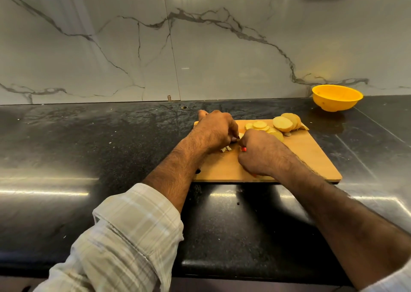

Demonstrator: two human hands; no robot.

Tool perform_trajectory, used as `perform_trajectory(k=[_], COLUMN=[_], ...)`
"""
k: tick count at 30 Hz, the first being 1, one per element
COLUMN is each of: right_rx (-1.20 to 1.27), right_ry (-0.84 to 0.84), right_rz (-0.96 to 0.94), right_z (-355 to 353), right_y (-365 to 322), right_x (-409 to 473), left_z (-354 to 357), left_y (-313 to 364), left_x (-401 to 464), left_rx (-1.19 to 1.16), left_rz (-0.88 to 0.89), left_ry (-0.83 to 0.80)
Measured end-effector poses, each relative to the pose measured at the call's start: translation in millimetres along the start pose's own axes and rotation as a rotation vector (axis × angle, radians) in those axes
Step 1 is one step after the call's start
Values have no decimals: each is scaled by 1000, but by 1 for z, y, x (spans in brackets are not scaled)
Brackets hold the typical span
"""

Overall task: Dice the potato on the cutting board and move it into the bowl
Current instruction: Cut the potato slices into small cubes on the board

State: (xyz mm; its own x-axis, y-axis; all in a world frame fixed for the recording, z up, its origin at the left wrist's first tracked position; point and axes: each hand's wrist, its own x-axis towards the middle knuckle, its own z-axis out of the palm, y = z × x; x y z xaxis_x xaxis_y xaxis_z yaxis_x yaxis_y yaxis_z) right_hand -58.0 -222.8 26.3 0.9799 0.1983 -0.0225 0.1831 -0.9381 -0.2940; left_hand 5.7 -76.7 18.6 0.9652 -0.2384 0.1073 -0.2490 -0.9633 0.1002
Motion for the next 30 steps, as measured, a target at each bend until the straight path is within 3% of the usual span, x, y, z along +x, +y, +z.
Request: perform_trajectory(k=[7,16,21,30], right_rx=[4,-48,-25,86], right_ry=[62,-40,-18,61], right_rz=[-2,-11,-31,16], right_z=[6,4,0,-22], right_y=[8,-1,-10,31], right_x=[1,-6,-4,-10], left_z=[7,5,5,13], left_y=[-11,-7,-7,-5], left_x=[0,2,2,-5], left_rx=[-76,-59,-80,-140], left_rz=[-11,-49,-70,-44], left_ry=[53,37,41,138])
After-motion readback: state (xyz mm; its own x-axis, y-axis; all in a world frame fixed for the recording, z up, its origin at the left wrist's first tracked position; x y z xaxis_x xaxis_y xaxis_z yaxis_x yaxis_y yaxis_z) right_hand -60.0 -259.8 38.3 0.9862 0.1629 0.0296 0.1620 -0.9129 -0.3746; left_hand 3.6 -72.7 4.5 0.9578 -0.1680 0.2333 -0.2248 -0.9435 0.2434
